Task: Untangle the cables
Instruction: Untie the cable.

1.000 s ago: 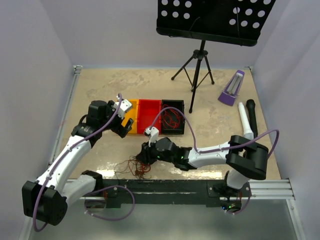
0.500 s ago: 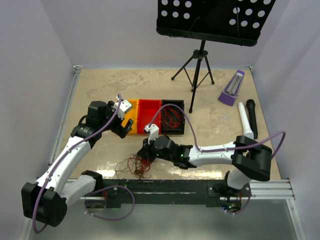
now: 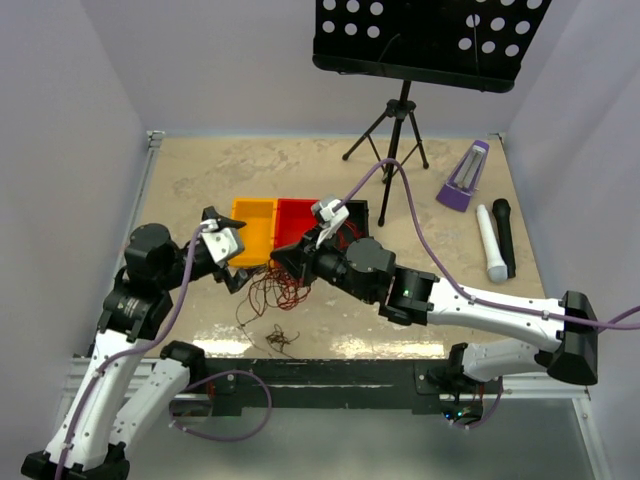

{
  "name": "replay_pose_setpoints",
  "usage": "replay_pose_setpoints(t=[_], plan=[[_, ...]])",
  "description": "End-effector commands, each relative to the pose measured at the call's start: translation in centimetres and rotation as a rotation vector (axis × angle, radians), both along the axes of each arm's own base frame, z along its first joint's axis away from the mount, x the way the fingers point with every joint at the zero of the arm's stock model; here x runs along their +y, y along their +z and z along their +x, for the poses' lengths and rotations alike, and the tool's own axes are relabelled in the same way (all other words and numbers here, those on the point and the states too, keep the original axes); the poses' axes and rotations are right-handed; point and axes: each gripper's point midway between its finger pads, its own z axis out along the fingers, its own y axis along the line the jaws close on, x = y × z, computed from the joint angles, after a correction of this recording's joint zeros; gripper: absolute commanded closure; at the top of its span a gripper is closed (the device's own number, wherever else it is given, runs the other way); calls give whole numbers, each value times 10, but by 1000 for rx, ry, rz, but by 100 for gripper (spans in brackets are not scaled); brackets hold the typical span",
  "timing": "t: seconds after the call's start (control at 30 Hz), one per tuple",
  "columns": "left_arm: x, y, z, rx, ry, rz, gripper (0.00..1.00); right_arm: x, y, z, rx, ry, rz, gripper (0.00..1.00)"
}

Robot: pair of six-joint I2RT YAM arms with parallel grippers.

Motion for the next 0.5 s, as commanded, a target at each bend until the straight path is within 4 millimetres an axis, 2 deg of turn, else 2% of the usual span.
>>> replay_pose_setpoints(t=[0.0,0.13,0.23,0.33,0.47], plan=[[-9,15,-9,-39,-80,-22,0,-4,-1,2,-5,-25,-30,100],[-1,23,-2,-96,-9,-33,0,-5,-4,1,-2,-19,-39,100],[-13,26,-21,-72,-116,-68,0,-6,-3,0,0,-14,-29,100],[-28,17,-41,26,-251,-108,0,-4,0,0,-1,-11,-21,100],[-35,1,-47,81,-319,-121,0,-1,7,-3,-2,5,0,100]])
